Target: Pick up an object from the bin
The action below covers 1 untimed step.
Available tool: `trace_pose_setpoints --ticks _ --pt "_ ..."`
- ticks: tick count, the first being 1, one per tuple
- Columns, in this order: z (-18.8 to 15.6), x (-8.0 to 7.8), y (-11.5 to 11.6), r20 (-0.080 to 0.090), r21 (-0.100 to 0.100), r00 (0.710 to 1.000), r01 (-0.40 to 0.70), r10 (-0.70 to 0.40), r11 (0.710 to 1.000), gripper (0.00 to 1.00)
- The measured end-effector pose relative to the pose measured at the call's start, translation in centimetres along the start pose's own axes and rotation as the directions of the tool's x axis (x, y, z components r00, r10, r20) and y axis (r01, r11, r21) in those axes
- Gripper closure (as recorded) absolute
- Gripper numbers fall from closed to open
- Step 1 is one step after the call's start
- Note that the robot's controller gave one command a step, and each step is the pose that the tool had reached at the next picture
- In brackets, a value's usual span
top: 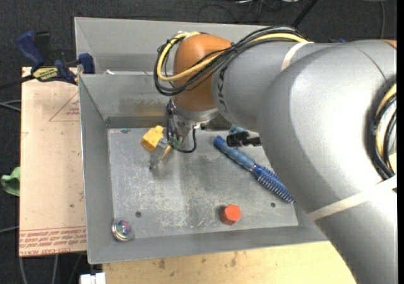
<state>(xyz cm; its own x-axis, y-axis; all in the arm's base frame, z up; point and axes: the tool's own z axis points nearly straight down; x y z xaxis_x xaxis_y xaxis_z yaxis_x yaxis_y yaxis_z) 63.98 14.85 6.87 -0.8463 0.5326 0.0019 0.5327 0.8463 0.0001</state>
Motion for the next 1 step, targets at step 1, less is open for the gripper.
trace_pose_setpoints --ticks 1 --pt "-0.04 -0.03 0.05 0.002 -0.002 1.0 0.001 -0.001 1.0 0.0"
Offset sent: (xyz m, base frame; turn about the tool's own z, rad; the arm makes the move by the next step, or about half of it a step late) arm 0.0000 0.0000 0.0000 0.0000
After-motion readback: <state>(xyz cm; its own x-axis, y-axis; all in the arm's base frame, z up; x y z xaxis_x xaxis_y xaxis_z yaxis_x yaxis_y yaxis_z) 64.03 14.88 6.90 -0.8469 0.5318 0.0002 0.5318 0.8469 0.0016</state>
